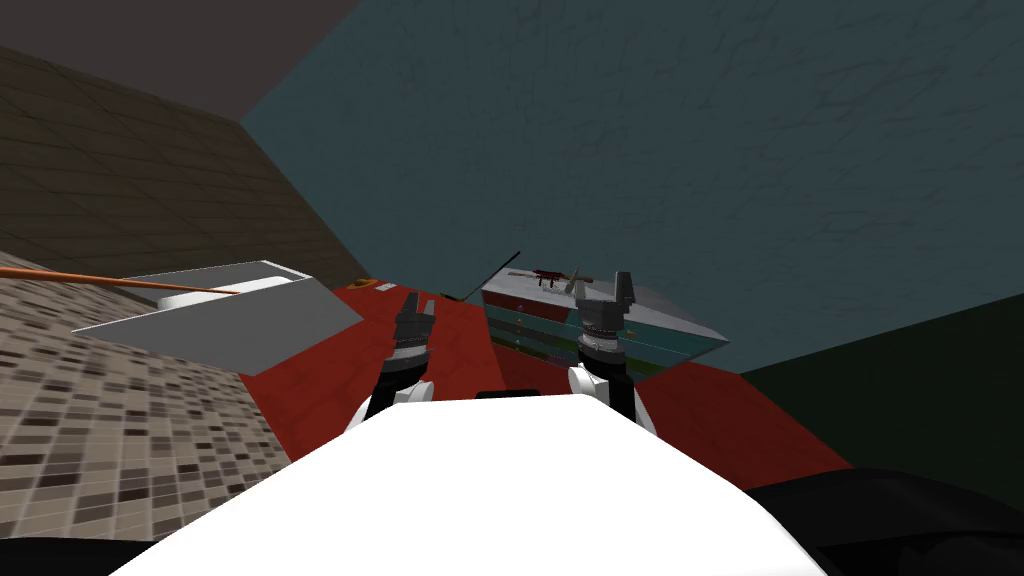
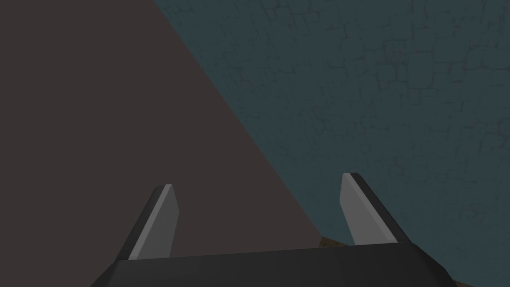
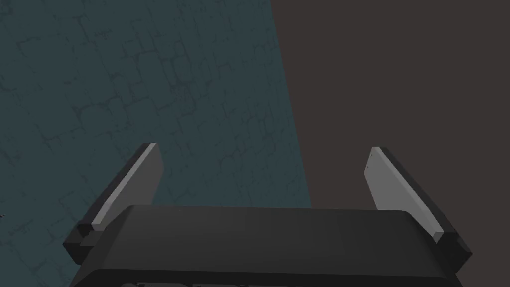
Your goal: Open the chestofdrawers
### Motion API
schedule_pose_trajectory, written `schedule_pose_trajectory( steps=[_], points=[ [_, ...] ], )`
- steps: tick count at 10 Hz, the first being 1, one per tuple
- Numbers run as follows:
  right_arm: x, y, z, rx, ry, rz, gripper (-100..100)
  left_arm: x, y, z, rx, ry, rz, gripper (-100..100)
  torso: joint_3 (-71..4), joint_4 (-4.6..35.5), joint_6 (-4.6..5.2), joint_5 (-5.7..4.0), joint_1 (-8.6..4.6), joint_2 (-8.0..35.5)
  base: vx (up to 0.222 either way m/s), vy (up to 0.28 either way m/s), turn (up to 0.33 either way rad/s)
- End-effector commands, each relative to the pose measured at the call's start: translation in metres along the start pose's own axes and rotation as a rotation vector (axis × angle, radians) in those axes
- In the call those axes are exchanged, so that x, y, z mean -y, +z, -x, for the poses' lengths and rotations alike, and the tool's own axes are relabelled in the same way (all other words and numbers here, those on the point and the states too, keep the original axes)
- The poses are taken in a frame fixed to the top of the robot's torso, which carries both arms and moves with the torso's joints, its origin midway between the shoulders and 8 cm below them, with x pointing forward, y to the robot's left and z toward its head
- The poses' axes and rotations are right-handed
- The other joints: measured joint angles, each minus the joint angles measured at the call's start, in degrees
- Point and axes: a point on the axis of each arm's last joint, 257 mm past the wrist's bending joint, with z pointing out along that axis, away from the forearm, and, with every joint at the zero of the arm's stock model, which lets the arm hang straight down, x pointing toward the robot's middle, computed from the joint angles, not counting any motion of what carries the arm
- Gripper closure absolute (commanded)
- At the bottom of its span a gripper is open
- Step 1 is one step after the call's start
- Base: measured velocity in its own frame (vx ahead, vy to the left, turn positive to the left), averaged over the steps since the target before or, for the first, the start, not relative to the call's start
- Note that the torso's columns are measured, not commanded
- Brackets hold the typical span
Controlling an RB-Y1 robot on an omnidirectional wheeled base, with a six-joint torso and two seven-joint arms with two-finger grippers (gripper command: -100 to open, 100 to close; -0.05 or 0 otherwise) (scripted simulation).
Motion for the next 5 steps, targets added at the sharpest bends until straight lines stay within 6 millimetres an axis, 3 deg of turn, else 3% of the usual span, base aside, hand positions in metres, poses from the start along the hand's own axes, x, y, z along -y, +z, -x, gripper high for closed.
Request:
schedule_pose_trajectory(
  steps=[1, 5],
  points=[
    [0.0, 0.0, 0.0, 0.0, 0.0, 0.0, 0, 0.0, 0.0, 0.0, 0.0, 0.0, 0.0, 0, -4.7, 2.3, 0.0, 0.0, 0.0, 2.3, 0.0, 0.0, 0.0],
    [-0.0001, 0.0, 0.0, 0.0, 0.0, 0.0, 0, 0.0001, 0.0, 0.0, 0.0, 0.0, 0.0, 0, -36.9, 18.5, 0.0, 0.0, 0.0, 18.5, 0.0, 0.0, 0.0]
  ],
)
